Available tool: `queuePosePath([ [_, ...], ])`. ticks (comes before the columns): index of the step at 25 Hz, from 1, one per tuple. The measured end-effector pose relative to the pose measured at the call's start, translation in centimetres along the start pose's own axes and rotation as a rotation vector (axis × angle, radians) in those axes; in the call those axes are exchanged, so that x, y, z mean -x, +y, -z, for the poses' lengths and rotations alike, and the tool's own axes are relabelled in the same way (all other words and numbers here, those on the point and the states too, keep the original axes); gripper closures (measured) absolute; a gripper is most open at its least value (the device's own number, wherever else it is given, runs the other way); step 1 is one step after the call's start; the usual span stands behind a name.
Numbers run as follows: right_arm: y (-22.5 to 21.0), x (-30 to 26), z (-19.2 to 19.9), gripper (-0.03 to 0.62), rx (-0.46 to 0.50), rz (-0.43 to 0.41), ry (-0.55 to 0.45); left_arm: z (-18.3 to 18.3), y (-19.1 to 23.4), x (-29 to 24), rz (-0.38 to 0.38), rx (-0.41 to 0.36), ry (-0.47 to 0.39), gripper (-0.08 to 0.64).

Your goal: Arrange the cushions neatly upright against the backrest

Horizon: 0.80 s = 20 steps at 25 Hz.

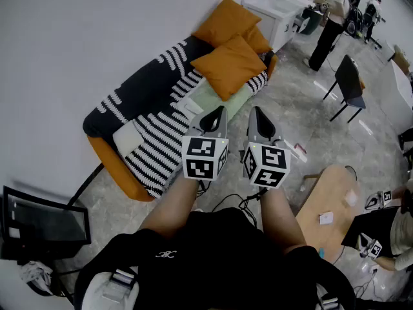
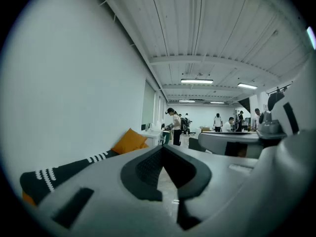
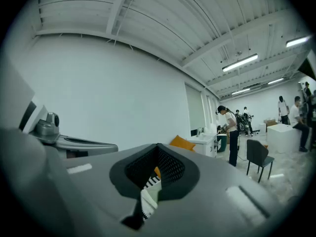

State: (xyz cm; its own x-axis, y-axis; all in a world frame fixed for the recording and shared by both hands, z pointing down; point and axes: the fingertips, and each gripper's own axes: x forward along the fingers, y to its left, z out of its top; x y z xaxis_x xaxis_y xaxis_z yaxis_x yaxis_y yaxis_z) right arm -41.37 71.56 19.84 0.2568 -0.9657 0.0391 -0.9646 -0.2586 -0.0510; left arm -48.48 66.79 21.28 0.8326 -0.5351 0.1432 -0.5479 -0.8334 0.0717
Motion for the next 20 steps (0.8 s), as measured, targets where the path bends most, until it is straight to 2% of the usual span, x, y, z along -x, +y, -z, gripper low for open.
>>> queuePosePath([
  [8, 0.7, -0.3, 0.6, 0.584, -0.047, 0.032, -0.006, 0.6, 1.3, 0.0, 0.010, -0.017, 0.018, 0.552],
  [20, 2.9, -3.0, 2.1, 0.584, -0.019, 0.081, 0.051, 1.0, 4.7, -0.9, 0.068, 0.000, 0.027, 0.552],
])
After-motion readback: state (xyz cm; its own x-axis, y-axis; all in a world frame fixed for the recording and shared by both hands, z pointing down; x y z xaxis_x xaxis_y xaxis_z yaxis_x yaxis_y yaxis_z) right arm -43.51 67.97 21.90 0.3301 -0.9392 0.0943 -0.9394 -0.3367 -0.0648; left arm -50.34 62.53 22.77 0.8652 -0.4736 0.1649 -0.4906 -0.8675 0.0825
